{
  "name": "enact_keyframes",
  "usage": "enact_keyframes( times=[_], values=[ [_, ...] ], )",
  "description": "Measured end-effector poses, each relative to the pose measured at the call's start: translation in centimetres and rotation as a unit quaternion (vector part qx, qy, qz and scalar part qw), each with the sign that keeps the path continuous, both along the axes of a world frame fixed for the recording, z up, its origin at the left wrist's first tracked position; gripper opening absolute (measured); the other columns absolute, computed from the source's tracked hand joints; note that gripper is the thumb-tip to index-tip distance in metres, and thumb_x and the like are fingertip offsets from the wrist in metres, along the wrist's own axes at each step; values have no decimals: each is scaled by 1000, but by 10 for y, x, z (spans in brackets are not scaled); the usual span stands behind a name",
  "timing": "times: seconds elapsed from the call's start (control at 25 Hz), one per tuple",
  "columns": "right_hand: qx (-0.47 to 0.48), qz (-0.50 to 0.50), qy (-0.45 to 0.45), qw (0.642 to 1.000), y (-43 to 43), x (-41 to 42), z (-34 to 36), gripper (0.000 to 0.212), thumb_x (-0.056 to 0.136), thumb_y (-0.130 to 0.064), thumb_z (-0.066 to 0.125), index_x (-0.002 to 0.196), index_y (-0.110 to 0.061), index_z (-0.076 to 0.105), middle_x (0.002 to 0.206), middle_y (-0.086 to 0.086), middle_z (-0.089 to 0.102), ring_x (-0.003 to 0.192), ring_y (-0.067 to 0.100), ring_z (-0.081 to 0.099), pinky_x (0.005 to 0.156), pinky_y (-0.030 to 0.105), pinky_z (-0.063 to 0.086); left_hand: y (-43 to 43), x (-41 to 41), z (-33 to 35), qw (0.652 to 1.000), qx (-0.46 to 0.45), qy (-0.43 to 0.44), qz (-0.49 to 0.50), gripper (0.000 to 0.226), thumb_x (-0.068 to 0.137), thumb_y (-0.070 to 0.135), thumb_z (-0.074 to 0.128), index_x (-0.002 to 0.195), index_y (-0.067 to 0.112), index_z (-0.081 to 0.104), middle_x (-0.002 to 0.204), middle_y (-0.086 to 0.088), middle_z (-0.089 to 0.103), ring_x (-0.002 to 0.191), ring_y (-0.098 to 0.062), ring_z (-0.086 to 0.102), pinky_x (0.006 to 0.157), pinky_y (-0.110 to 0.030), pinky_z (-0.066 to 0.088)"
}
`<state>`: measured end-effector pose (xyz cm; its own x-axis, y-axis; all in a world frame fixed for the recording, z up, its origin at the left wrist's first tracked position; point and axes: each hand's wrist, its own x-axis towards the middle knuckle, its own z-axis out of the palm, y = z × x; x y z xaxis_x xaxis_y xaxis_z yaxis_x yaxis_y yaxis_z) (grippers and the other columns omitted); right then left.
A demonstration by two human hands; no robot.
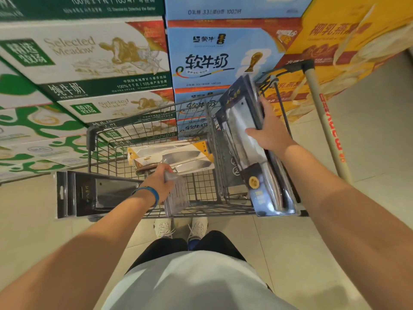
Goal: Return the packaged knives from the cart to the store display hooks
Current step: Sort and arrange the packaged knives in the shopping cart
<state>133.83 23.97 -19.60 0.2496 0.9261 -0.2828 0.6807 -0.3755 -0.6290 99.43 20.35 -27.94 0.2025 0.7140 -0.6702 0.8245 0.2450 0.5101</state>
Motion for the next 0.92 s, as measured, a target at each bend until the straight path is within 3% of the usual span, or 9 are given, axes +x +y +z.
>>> enact_keyframes(
  times=[0.08, 0.12, 0.24, 0.36, 0.44, 0.52, 0.72, 0.8, 0.92],
  values=[
    [18, -62, 19, 998, -11, -3, 23, 101, 90, -23, 77, 164, -23, 9, 165, -1, 32, 128, 22, 57, 100, 30, 45, 5, 0, 2, 1000, -12, -12, 17, 23, 97, 18, 47, 114, 32, 39, 90, -11, 62, 76, -35, 68, 60, -50, 61],
    [33, -90, 30, 995, -17, -6, 33, 94, 90, -23, 78, 163, -19, 19, 159, 1, 43, 131, 17, 56, 106, 32, 46, 7, -1, 3, 999, -18, -16, 24, 24, 98, 18, 48, 115, 31, 40, 93, -13, 63, 81, -39, 67, 63, -54, 60],
    [162, -131, 109, 972, -33, -21, 64, 49, 89, -17, 78, 133, -13, 57, 113, 2, 72, 96, 2, 71, 92, 35, 59, 10, -10, 6, 998, -30, -26, 41, 28, 97, 17, 51, 117, 33, 41, 101, -20, 62, 93, -45, 67, 67, -60, 58],
    [272, -145, 172, 936, -35, -39, 105, 27, 89, -24, 73, 111, -22, 58, 105, 1, 74, 96, 17, 73, 84, 39, 60, 9, -25, 2, 998, -32, -27, 42, 32, 98, 14, 47, 123, 33, 41, 89, -18, 62, 79, -40, 67, 65, -57, 59],
    [324, -133, 209, 913, -29, -52, 134, 25, 89, -24, 71, 109, -18, 58, 102, -3, 71, 92, 10, 69, 81, 29, 54, 5, -32, 0, 998, -27, -25, 59, 34, 98, 12, 46, 123, 34, 41, 92, -23, 65, 79, -44, 68, 65, -57, 58],
    [349, -132, 205, 905, -21, -66, 160, 30, 89, -26, 71, 109, -7, 59, 95, 1, 66, 84, 10, 62, 76, 29, 50, 1, -37, -2, 995, -20, -27, 90, 34, 98, 13, 46, 121, 36, 41, 97, -24, 67, 83, -44, 69, 64, -57, 59],
    [416, -82, 253, 869, -19, -102, 200, 31, 92, -19, 71, 117, -7, 58, 107, 4, 70, 96, 12, 68, 85, 33, 56, -5, -40, -4, 995, -12, -16, 95, 32, 97, 13, 44, 122, 34, 40, 88, -15, 63, 65, -26, 59, 53, -34, 50],
    [424, -76, 296, 853, -18, -122, 205, 26, 91, -17, 71, 114, -11, 60, 103, -4, 74, 96, 12, 70, 82, 33, 58, -5, -41, -2, 997, -15, -1, 80, 30, 98, 18, 43, 120, 36, 37, 83, -10, 62, 60, -22, 58, 43, -28, 45],
    [364, -84, 276, 885, -25, -163, 184, 21, 84, -18, 76, 97, -22, 61, 83, -15, 72, 77, 1, 67, 69, 21, 54, -6, -41, 1, 997, -21, -6, 77, 27, 98, 21, 43, 118, 38, 34, 87, -10, 64, 65, -27, 63, 50, -34, 54]
  ],
)
